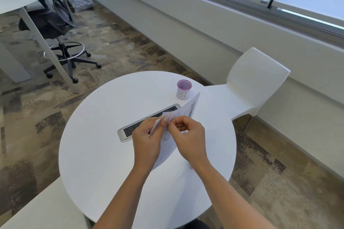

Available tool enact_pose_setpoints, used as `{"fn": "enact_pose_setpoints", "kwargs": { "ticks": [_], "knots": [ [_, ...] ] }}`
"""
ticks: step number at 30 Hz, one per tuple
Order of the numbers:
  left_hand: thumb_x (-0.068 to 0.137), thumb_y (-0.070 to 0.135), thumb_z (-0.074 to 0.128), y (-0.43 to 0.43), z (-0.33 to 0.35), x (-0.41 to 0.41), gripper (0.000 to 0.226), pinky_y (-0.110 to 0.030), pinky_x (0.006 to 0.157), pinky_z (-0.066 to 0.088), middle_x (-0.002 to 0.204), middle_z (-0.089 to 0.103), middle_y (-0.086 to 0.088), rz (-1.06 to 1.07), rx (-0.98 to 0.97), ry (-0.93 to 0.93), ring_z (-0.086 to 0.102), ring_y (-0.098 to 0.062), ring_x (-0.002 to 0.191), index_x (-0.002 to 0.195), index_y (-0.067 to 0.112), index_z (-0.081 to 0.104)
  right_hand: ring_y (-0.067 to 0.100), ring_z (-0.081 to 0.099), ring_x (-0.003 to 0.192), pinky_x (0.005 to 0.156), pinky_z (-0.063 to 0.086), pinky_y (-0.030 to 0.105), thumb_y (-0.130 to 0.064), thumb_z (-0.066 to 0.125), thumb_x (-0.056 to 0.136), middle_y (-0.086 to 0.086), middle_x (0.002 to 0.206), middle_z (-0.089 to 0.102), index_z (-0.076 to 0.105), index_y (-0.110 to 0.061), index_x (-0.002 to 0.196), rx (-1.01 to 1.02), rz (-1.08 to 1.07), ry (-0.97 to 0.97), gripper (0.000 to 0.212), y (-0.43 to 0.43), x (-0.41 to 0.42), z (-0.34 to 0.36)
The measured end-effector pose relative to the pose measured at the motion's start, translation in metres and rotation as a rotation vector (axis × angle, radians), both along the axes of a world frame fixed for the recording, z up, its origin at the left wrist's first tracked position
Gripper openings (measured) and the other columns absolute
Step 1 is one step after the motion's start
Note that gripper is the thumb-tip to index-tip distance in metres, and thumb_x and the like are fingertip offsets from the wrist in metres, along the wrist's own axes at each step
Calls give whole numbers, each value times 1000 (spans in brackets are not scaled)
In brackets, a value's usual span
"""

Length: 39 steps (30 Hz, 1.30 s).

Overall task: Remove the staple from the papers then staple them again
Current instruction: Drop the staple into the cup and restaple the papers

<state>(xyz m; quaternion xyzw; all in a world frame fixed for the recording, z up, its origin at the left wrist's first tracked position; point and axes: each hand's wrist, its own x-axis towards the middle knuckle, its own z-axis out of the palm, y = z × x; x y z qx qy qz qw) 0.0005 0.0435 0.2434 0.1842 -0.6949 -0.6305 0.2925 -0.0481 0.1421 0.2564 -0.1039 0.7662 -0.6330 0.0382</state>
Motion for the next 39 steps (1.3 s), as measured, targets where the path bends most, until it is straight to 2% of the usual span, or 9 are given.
{"fn": "enact_pose_setpoints", "kwargs": {
  "ticks": [2, 4, 7, 13, 20, 28, 32, 36, 39],
  "knots": [
    [93, 32, 66, 1, -1, 1, 24, -32, 60, 44, 72, 69, -4, 12, 5, -5, 59, -20, 68, 74, 21, 75, 4, 59, 59, 60, 47, 13, -18, 73, 84, -8, 64, 68, 70, -14, 74, -3, -11, 72, 11, 0, 3, -2],
    [94, 33, 66, 0, 1, 1, 35, -26, 53, 36, 57, 55, 2, 22, 16, -8, 46, -15, 57, 60, 24, 65, 7, 60, 59, 57, 47, 15, -16, 72, 84, -8, 65, 67, 69, -14, 74, 3, -17, 141, 10, -1, 5, -5],
    [94, 33, 66, 0, 5, 2, 46, -22, 51, 29, 50, 37, 11, 16, 20, 2, 33, -10, 53, 51, 27, 51, 10, 61, 61, 54, 48, 18, -15, 71, 84, -9, 68, 66, 67, -15, 76, -2, -29, 210, 9, -2, 8, -9],
    [94, 27, 67, 0, 6, 2, 52, -7, 48, 30, 42, 39, 17, 26, 40, 40, 37, -3, 44, 44, 32, 50, 12, 63, 66, 55, 48, 15, -16, 71, 86, -13, 74, 69, 69, -21, 80, 8, -56, 271, 8, -1, 7, -14],
    [94, 28, 65, -3, 5, 3, 49, -7, 48, 34, 43, 46, 20, -9, 60, 52, 45, -2, 43, 46, 34, 57, 11, 63, 67, 56, 53, 28, -21, 72, 85, -13, 75, 71, 71, -23, 81, 47, -63, 270, 5, 1, 7, -13],
    [93, 31, 66, -17, 4, 3, 51, -9, 46, 32, 44, 40, 17, -10, 60, 28, 38, -3, 44, 45, 33, 49, 8, 62, 69, 57, 49, 18, -21, 69, 89, -11, 76, 71, 68, -20, 82, -5, -26, 146, 7, -6, 9, -18],
    [93, 33, 66, -27, 4, -5, 46, -14, 47, 37, 47, 49, 15, -5, 74, -3, 43, -4, 46, 49, 30, 53, 6, 61, 71, 59, 48, 16, -25, 68, 90, -13, 80, 69, 66, -24, 83, -30, -40, 63, 8, -8, -6, -22],
    [93, 32, 67, -40, 4, -19, 45, -16, 48, 37, 49, 52, 15, 0, 74, -24, 47, -4, 48, 50, 29, 55, 7, 59, 67, 63, 52, 32, -23, 67, 89, -12, 79, 68, 66, -22, 82, -36, -71, 18, 8, -7, -52, -21],
    [92, 31, 68, -49, 5, -35, 53, -14, 47, 29, 44, 39, 15, 6, 45, -57, 37, -4, 45, 44, 29, 46, 11, 59, 66, 67, 53, 36, -23, 67, 89, -10, 78, 68, 67, -22, 81, 5, -100, 8, 8, -8, -102, -26]
  ]
}}
